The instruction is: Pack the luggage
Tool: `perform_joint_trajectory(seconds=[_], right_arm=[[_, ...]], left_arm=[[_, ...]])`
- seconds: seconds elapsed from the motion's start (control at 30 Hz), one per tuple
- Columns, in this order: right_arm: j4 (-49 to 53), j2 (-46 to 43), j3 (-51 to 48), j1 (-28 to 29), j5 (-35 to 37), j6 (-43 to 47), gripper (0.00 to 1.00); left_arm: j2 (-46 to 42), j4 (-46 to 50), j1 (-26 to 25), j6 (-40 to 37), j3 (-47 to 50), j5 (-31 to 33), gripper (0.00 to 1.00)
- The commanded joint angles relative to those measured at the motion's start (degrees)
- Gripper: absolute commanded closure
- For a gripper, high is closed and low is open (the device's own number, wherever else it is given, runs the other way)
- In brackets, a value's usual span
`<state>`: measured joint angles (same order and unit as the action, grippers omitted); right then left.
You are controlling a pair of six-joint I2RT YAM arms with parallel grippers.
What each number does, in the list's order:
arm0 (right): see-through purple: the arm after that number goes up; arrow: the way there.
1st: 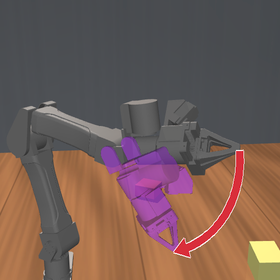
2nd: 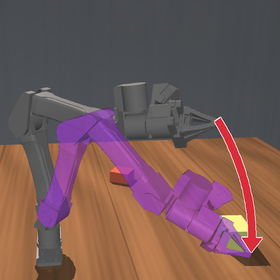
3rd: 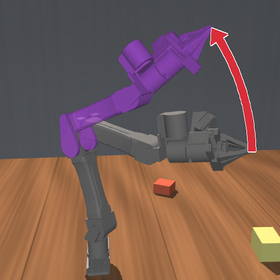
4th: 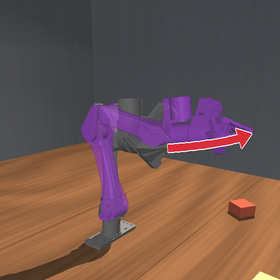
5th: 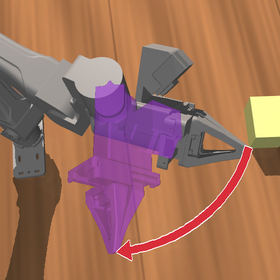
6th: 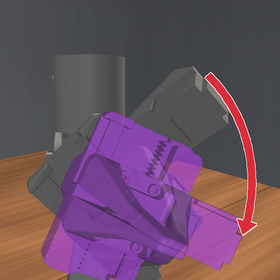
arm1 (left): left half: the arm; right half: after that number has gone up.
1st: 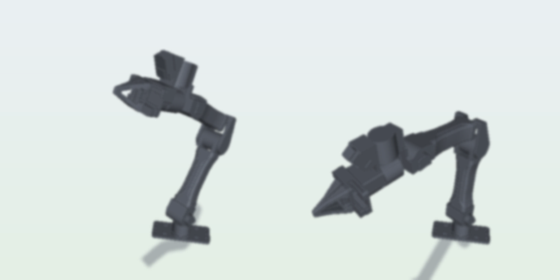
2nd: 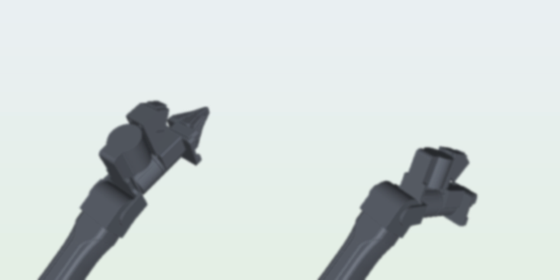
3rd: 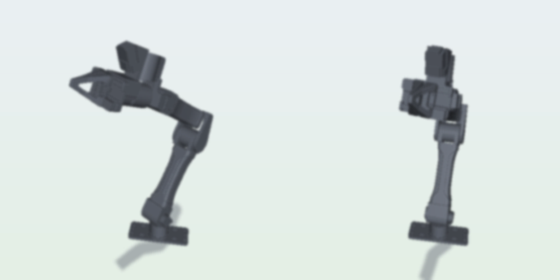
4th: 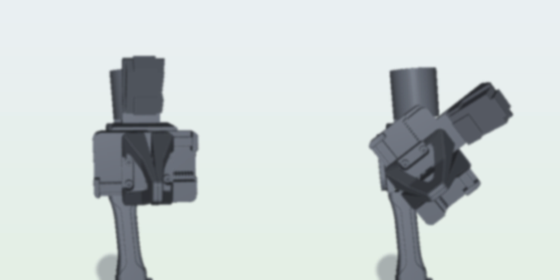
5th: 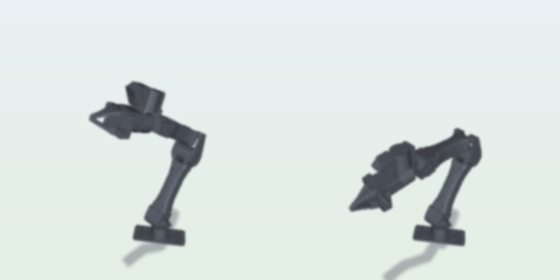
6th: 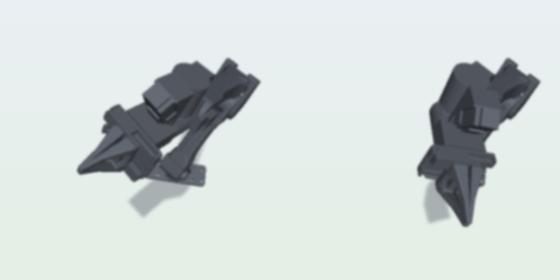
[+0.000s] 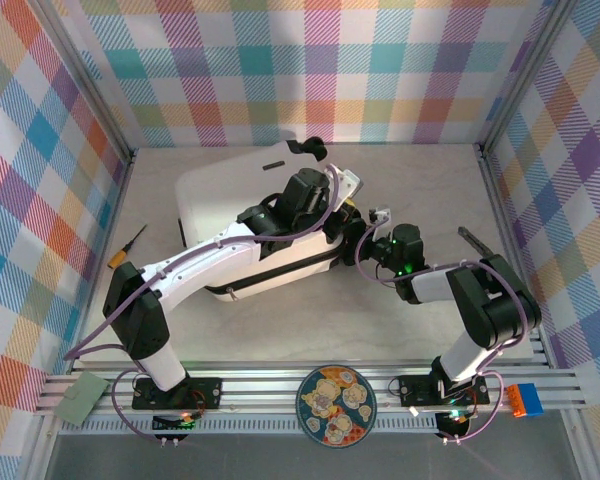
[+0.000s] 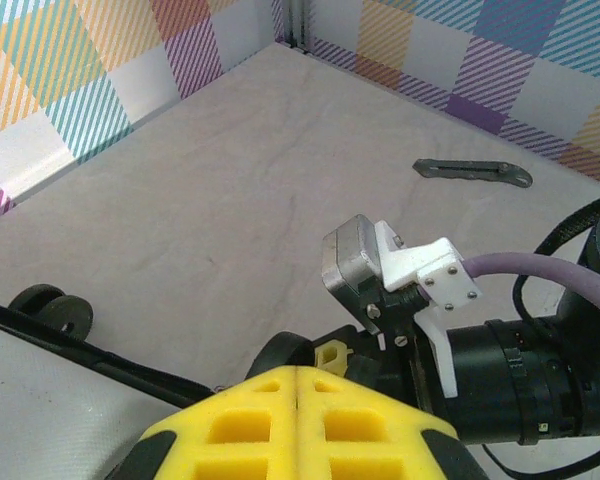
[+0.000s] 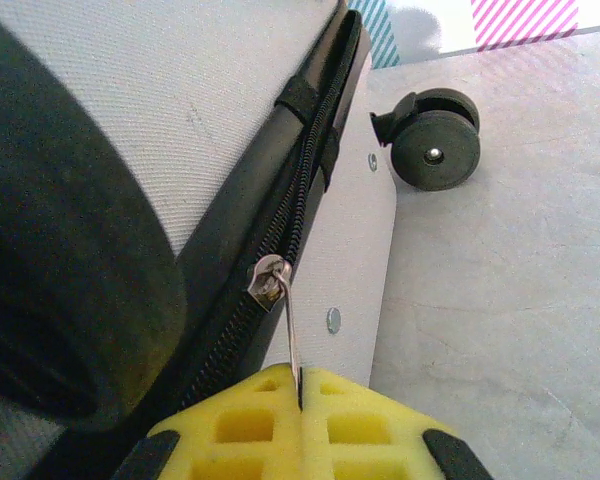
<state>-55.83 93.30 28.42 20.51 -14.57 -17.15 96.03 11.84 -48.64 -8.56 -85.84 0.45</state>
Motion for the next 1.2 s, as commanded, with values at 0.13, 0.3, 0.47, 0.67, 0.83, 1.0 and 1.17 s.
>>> perform_joint_trajectory(seconds=[0.13,0.3,0.47,0.67,0.83,1.0,1.17], right_arm=[[-0.10,4.23,4.92,-3.21,2.29,-1.47,1.00],[-0.25,7.18,8.33,-5.13,0.30,-2.34,1.00],[-1.95,8.48,9.47,-5.83,-2.88,-2.34,1.00],[-0.36,6.93,8.32,-6.22,-2.25,-3.29,0.83],[7.95,1.27,8.30,-7.86,1.05,-4.51,0.69],[18.69,-5.31,10.15,-10.58,3.40,-4.80,0.56],[28.97,-10.98,13.34,-11.72,4.84,-2.74,0.47]], left_arm=[[-4.19,-0.59,0.04,0.40,0.88,-0.62,0.98],[-7.17,-0.59,-0.13,1.07,2.67,-1.06,0.98],[-10.98,1.39,-0.67,2.56,4.24,6.08,0.94],[-19.03,10.08,0.22,8.33,9.42,27.88,0.74],[-29.32,17.41,4.83,15.93,16.18,32.81,0.43],[-38.01,20.74,9.31,22.89,22.88,34.76,0.33],[-43.09,20.50,17.21,28.81,30.98,29.42,0.33]])
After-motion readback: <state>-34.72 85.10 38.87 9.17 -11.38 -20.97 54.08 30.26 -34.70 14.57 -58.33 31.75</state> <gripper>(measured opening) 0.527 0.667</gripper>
